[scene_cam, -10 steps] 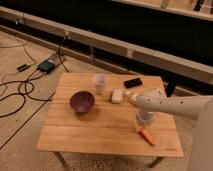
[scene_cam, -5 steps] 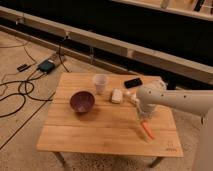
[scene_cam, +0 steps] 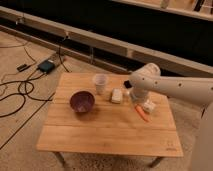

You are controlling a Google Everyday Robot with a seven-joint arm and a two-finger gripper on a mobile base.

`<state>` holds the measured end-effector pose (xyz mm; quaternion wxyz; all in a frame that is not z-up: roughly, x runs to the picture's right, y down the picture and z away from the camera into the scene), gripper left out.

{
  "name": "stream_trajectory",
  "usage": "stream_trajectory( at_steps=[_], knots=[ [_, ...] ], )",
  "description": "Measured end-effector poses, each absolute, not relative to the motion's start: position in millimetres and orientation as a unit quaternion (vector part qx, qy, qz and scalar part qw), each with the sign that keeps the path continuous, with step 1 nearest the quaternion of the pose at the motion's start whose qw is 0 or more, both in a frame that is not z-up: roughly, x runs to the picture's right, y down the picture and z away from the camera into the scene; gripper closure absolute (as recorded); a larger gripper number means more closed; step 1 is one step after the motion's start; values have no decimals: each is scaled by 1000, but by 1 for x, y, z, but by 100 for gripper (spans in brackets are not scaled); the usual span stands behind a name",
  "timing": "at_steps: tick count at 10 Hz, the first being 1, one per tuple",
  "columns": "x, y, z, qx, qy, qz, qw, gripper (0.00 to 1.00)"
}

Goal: Place the pepper on the white sponge

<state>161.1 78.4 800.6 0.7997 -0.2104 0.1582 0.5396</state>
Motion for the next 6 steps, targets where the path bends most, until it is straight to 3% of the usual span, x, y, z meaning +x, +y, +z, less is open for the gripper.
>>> stream_trajectory(
  at_steps=[3,6],
  knots=[
    [139,52,811,-199,134,532,812,94],
    [140,53,811,-199,134,533,811,94]
  ],
)
